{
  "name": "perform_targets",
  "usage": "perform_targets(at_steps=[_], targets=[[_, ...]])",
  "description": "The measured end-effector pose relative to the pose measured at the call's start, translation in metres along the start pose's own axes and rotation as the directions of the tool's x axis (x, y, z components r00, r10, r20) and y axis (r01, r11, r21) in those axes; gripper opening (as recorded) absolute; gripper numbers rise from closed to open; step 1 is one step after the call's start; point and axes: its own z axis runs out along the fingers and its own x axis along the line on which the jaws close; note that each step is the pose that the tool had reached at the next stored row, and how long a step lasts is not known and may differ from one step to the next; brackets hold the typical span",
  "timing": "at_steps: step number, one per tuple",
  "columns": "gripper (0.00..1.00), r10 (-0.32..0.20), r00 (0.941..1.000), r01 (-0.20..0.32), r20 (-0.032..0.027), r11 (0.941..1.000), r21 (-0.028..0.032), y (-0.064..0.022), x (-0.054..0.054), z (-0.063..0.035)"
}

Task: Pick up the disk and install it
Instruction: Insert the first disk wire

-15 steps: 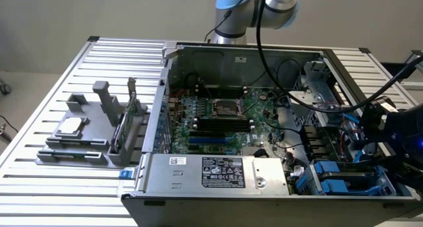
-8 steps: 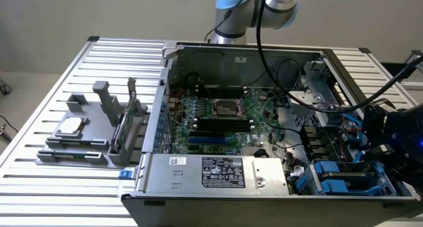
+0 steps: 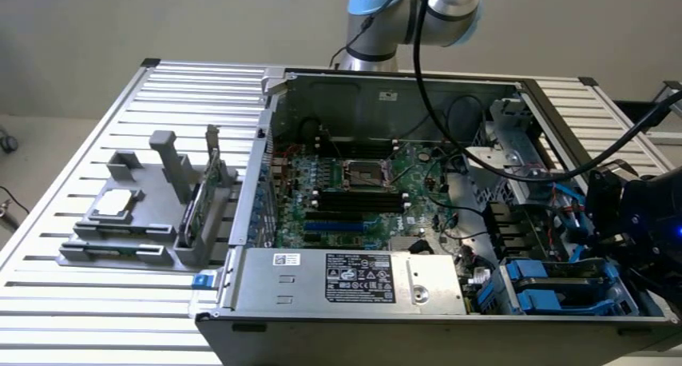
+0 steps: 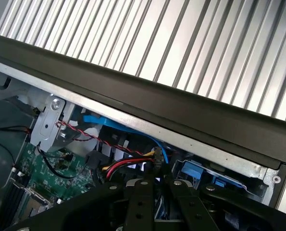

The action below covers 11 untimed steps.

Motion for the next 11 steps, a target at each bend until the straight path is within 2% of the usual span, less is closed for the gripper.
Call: perform_targets(at_steps=[11], targets=[[0.17, 0.0, 1.0, 0.0, 0.0003, 1.0, -0.0008, -0.0008, 0.0009, -0.0002]])
